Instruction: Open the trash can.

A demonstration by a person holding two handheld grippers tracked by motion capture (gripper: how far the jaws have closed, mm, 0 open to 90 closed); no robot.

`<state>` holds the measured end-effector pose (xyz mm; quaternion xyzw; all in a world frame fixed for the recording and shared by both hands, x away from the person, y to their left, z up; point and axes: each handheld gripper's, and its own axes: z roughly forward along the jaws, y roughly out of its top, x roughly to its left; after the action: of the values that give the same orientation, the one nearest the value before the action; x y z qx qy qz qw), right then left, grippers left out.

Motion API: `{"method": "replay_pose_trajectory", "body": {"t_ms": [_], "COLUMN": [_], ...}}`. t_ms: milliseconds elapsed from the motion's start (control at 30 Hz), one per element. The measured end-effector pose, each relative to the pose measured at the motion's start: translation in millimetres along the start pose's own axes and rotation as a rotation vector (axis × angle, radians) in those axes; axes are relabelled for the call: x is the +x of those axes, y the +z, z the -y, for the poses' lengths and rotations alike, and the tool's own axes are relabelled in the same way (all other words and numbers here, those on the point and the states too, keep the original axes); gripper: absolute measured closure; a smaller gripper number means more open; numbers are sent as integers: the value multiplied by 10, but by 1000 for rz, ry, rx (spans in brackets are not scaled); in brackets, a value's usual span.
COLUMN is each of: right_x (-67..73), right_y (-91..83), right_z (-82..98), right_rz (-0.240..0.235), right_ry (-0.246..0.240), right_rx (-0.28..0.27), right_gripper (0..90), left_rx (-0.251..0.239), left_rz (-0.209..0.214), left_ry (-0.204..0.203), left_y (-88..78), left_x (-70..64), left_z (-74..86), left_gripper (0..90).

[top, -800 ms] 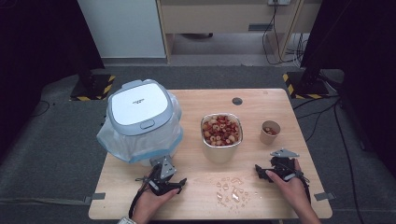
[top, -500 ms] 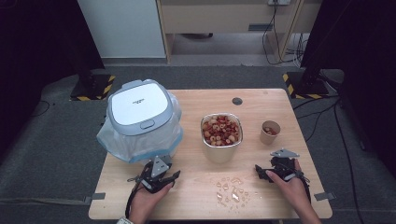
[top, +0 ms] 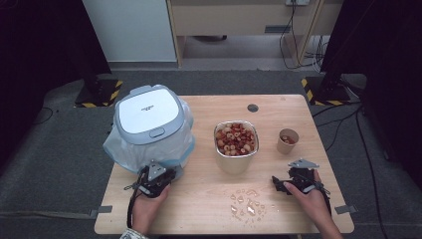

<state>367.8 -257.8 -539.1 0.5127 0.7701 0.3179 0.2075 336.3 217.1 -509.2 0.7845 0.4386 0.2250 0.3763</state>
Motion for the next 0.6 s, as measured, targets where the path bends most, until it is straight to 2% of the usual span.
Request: {"method": "replay_pose_trajectory", "body": {"t_ms": [233,333,600], "right_x": [0,-1,-1], "right_y": [-1,0,0], "right_z": [-1,0,1], "right_rz": [-2,-1,-1], "right_ry": [0,-1,-1], "right_rx": [0,0,0], "right_gripper": [5,6,5], "left_rx": [-3,6,19], "left_rz": [-17,-30,-32], "left_ry": [-7,4,7], "left_y": [27,34,68], "left_x": [14,-12,-30], "left_z": [21,18,40], "left_gripper": [838,840,862]}}
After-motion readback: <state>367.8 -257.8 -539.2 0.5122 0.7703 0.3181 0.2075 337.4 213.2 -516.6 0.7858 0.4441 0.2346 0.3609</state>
